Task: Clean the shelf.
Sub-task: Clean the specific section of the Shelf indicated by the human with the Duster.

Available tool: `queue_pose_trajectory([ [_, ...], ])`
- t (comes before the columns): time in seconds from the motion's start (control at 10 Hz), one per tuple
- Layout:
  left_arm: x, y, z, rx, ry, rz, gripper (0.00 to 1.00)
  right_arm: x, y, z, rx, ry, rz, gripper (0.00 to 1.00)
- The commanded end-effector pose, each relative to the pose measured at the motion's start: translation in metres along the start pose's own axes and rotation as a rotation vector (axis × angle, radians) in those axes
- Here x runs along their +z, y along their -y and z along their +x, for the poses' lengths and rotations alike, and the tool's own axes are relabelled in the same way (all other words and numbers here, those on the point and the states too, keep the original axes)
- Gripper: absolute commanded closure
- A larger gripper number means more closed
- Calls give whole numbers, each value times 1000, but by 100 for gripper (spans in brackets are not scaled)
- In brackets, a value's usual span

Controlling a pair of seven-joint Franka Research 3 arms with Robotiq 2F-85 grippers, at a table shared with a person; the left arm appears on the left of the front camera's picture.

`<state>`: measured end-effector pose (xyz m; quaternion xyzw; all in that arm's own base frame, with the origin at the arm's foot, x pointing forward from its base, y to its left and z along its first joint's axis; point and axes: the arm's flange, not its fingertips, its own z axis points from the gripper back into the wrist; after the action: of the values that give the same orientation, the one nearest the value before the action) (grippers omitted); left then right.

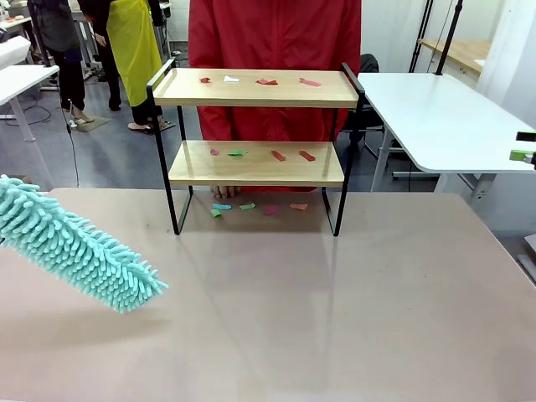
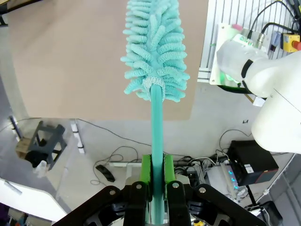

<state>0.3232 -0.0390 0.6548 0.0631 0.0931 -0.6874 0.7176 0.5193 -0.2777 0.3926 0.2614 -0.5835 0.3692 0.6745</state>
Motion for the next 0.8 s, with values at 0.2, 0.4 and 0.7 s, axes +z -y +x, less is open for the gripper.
queue_pose_trajectory([
  [0.2,3,2,-2,-1,-1,-5,87,-1,0,6,-9,-11,0,0],
  [0.4,3,2,-2,-1,-1,-5,87,-1,0,6,-9,-11,0,0],
  [0.7,3,2,-2,-1,-1,-5,87,-1,0,6,-9,-11,0,0],
])
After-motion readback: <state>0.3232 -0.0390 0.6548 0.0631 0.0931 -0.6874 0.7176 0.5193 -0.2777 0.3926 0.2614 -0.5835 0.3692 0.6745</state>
